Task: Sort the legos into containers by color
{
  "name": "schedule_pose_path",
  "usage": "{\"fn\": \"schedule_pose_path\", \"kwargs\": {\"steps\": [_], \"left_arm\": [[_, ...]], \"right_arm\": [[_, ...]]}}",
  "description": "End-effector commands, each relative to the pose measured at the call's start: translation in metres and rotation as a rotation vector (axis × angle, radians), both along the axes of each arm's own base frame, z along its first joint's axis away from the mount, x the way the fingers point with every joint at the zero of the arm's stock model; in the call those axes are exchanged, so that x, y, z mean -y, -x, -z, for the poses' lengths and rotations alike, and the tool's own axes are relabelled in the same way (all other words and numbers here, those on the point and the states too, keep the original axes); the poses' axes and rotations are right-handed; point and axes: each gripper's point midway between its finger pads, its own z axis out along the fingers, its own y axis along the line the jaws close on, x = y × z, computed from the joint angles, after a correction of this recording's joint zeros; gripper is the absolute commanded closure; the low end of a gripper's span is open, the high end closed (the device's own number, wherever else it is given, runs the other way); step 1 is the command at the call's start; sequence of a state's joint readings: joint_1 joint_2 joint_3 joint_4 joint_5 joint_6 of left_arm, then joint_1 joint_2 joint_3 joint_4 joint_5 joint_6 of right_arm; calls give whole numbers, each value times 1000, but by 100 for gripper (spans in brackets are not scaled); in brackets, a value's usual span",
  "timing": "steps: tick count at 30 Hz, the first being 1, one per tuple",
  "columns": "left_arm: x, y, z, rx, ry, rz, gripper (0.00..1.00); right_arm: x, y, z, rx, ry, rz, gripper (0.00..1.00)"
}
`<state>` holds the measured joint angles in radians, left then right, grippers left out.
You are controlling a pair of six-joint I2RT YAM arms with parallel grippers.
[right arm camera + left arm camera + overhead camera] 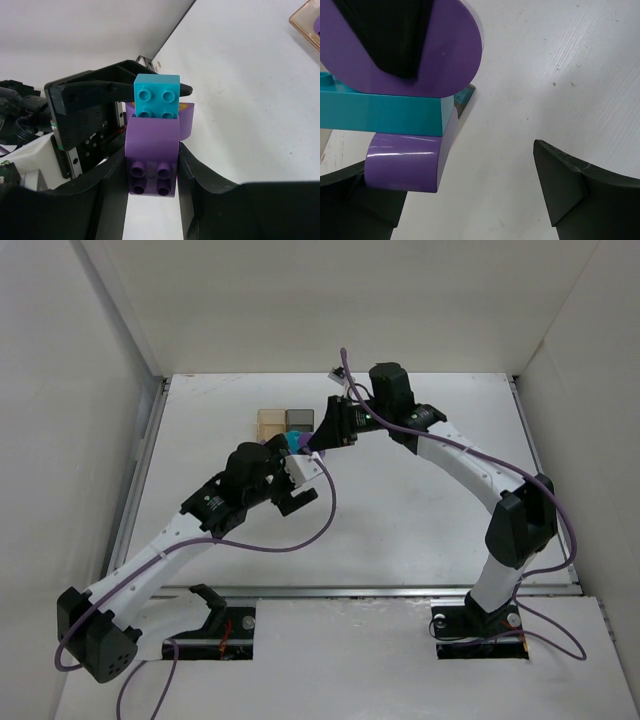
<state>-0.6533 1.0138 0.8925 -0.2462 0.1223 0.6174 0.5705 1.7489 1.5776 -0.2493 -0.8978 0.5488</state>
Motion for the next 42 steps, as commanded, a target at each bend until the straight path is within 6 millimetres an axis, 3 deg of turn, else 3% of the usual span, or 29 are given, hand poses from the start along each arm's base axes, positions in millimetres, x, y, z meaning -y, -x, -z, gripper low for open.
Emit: {"fn": "schedule_pose_path", "kwargs": {"steps": [1,5,6,9,11,15,18,21,22,23,25,28,31,35,42], "left_arm": [[2,-6,-26,63,49,-22,0],[5,-7,-36,58,98,-42,17],[5,-8,-47,76,126,-46,24],[9,-3,-58,67,168,-33,32],[13,5,-71,76,208,4,42],[17,11,-71,50,217,34,58],[19,15,-70,30,213,52,64],[21,16,-69,12,218,57,64],[21,16,-69,12,218,57,61],[22,17,-73,17,226,66,51],[23,17,-68,2,215,65,46],[24,18,-72,7,223,74,42],[24,18,-72,1,229,70,44],[24,13,-76,2,242,44,59],[24,14,-75,-13,256,34,100]], "right_arm": [[-3,8,-54,127,-101,-21,100],[-3,8,-54,127,-101,-21,100],[-3,8,-54,127,-101,-21,100],[-3,8,-54,127,-101,-21,100],[-4,6,-50,120,-96,-21,100],[-4,6,-50,120,-96,-21,100],[-4,7,-50,127,-98,-32,100],[-7,11,-46,119,-93,-41,100],[-7,11,-46,119,-93,-41,100],[-6,11,-42,119,-87,-43,100],[-6,10,-41,120,-84,-34,100],[-9,12,-37,114,-77,-35,100],[-9,12,-37,114,-77,-35,100],[-11,15,-37,123,-77,-46,100],[-14,18,-28,108,-63,-45,100]]}}
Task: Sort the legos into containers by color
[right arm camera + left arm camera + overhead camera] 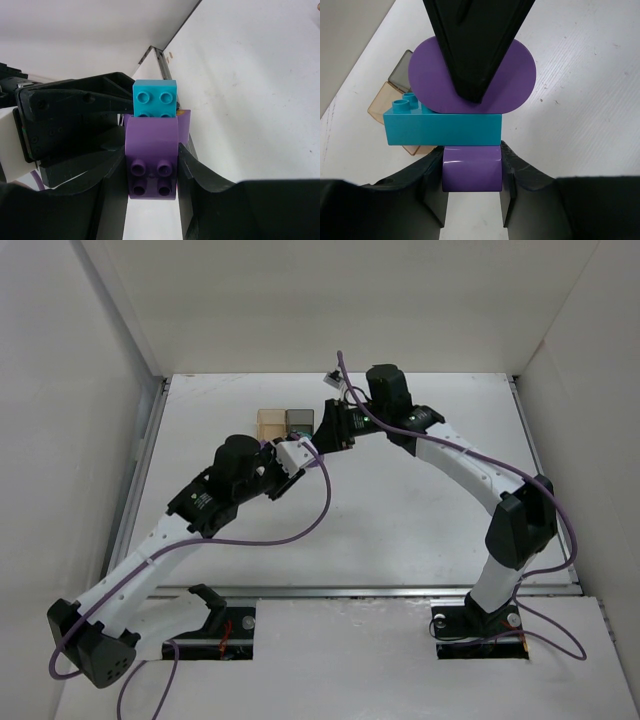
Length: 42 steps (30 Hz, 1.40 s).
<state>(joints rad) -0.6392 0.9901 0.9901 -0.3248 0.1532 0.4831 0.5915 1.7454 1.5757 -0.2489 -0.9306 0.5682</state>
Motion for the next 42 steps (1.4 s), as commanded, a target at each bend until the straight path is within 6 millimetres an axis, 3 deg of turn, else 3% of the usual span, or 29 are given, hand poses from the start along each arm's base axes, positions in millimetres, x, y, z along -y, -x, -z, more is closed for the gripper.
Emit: {"fn": "schedule_pose_path", "kwargs": {"steps": [1,4,10,18,21,27,31,32,33,38,41,42], "left_arm": [[23,6,-38,44,128,76,100],[22,8,-30,26,116,75,100],[12,18,5,-48,57,63,100],[5,23,22,-81,33,41,100],[4,24,19,-74,38,41,100],[-1,27,28,-93,18,31,100],[-4,30,36,-110,-5,34,100],[-4,31,40,-118,-10,34,100],[-4,30,40,-112,-16,38,100],[-11,24,36,-86,-18,-15,100],[-31,5,23,-4,-11,-170,100],[-49,-6,13,53,-17,-292,100]], "right_arm": [[-8,2,-25,133,-51,11,100],[-7,2,-20,133,-44,9,100],[21,-33,-10,117,-6,134,100],[34,-45,-5,102,7,171,100],[34,-47,-8,111,5,180,100],[50,-69,-7,117,14,247,100],[51,-77,-14,127,8,258,100],[51,-78,-7,109,19,257,100],[50,-79,-15,124,10,258,100],[46,-87,-4,93,16,252,100],[34,-106,0,56,12,296,100],[25,-111,-1,54,10,305,100]]}}
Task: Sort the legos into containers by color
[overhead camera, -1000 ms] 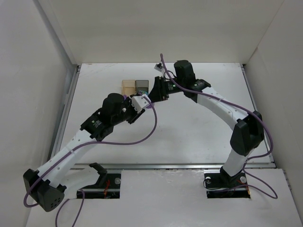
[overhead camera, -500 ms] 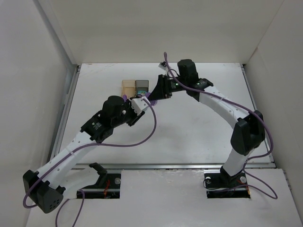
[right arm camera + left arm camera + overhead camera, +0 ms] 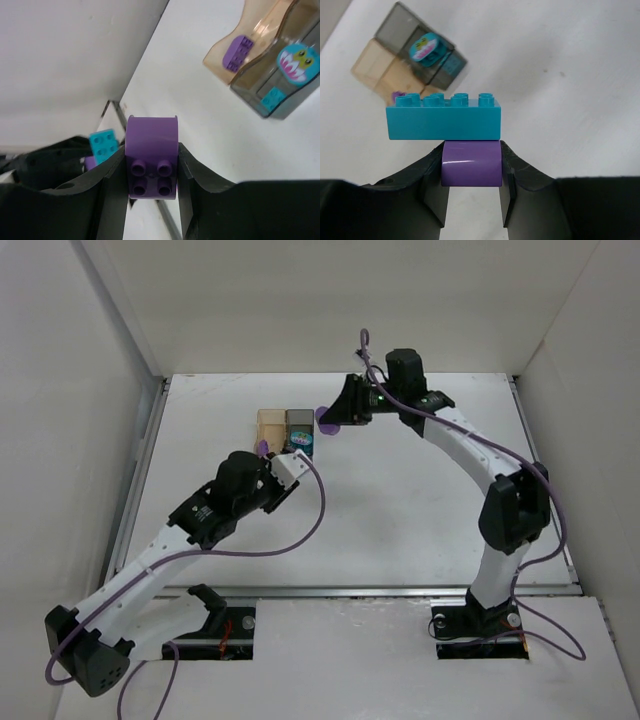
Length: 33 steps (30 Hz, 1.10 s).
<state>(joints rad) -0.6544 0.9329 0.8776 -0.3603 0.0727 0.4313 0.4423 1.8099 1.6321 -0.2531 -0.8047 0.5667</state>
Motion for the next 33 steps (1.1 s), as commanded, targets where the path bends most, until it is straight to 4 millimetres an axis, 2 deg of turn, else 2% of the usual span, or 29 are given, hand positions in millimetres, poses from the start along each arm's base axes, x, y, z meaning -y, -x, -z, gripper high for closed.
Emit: {"fn": "schedule_pose_path", "kwargs": {"steps": [1,2,3,4,5,6,7,8,9,10,11,13,14,16,17,19,21,22,23,24,25,26,27,30,31,33], "left_arm": [[-39,-27,-27,162,1,-269,100],[-47,-32,-34,204,14,-331,100],[-55,-37,-39,234,8,-385,100],[-74,-40,-42,257,9,-489,100],[-80,-40,-46,267,19,-523,100],[-87,-41,-42,262,15,-561,100],[-91,-38,-48,275,39,-578,100],[-95,-39,-43,267,33,-601,100],[-97,-36,-45,266,50,-608,100],[-97,-35,-39,259,41,-607,100],[-105,-32,-38,262,36,-626,100],[-106,-30,-36,263,37,-626,100],[-107,-29,-38,269,45,-627,100],[-110,-31,-37,273,36,-634,100],[-110,-30,-32,266,28,-633,100],[-107,-30,-31,265,23,-611,100],[-105,-31,-33,272,27,-600,100],[-106,-31,-29,266,20,-599,100],[-105,-32,-31,273,28,-600,100],[-105,-32,-31,273,28,-600,100],[-103,-32,-31,270,31,-592,100],[-103,-32,-31,270,31,-592,100],[-103,-32,-31,270,31,-592,100],[-100,-31,-31,264,38,-574,100],[-102,-32,-31,265,37,-583,100],[-100,-33,-28,259,25,-569,100]], "right_arm": [[-31,-31,-17,60,-29,77,100],[-42,-39,-31,90,-45,99,100],[-56,-52,-15,61,-38,124,100],[-66,-59,-10,50,-34,150,100],[-82,-65,-5,46,-36,180,100],[-92,-73,-19,64,-70,193,100],[-105,-84,10,-12,-59,217,100],[-112,-92,18,-29,-61,250,100],[-116,-102,11,-30,-86,276,100],[-125,-107,33,-95,-80,304,100],[-124,-118,38,-103,-78,361,100],[-134,-121,52,-110,-63,400,100],[-133,-127,52,-98,-64,428,100],[-144,-126,57,-83,-59,452,100],[-146,-127,70,-95,-43,453,100],[-143,-133,77,-101,-35,490,99],[-143,-133,91,-128,-20,495,83],[-144,-132,91,-120,-16,483,75],[-151,-128,91,-109,-17,458,57],[-153,-127,94,-86,-4,435,48],[-154,-126,89,-73,-10,419,39],[-157,-122,96,-87,-7,390,32],[-159,-121,91,-76,-14,373,23],[-167,-113,82,-28,-16,319,12],[-166,-112,76,-14,-19,316,12],[-160,-113,79,-17,0,347,11]]}}
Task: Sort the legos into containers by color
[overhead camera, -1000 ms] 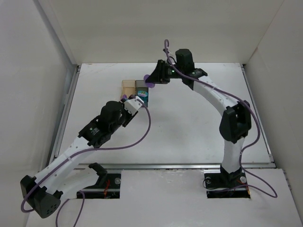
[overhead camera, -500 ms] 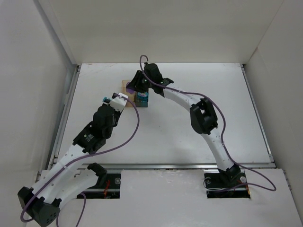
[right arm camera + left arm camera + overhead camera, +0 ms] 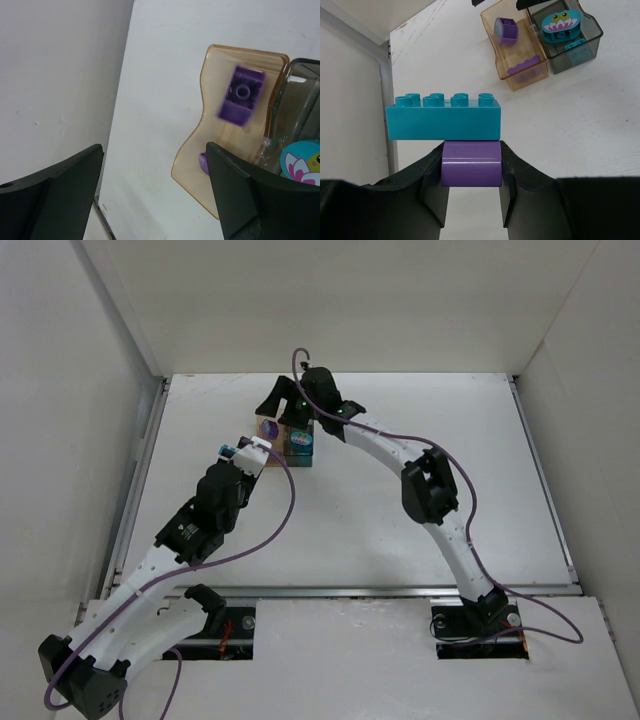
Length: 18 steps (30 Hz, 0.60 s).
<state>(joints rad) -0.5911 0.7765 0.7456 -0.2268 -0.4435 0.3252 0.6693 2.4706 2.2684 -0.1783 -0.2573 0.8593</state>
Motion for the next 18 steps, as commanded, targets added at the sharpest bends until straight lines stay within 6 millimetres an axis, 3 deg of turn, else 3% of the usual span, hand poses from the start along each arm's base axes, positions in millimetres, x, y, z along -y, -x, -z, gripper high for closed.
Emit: {"fn": "schedule_pose_path", "kwargs": {"steps": [1,4,5,7,8,10,11,12,13,14,15,16,18], "left_arm": [[2,-4,-8,39,25,5,100],[9,-6,-17,57,41,38,100],[15,-5,-21,57,57,74,100],[26,-2,-24,54,72,141,100],[31,1,-28,64,77,188,100],[53,12,-39,87,89,353,100],[61,16,-45,108,89,411,100],[74,24,-48,115,94,508,100],[80,25,-52,139,67,559,100],[85,27,-52,154,58,602,100],[90,30,-52,160,45,640,100],[101,30,-48,148,41,704,100],[112,28,-60,173,34,756,100]], "right_arm": [[-6,8,-15,60,-4,-27,11],[4,15,-42,99,-14,-50,11],[6,27,-67,166,-17,-114,11],[14,40,-97,273,-12,-204,11],[26,52,-127,346,-22,-254,9],[50,74,-149,460,-33,-421,9],[65,83,-137,436,-24,-463,9],[84,98,-166,514,-35,-492,9],[97,113,-170,524,-54,-554,9],[118,113,-171,532,-49,-551,8],[130,124,-152,490,-41,-571,8],[141,141,-171,552,-47,-592,8],[148,169,-164,530,-73,-661,8]]}}
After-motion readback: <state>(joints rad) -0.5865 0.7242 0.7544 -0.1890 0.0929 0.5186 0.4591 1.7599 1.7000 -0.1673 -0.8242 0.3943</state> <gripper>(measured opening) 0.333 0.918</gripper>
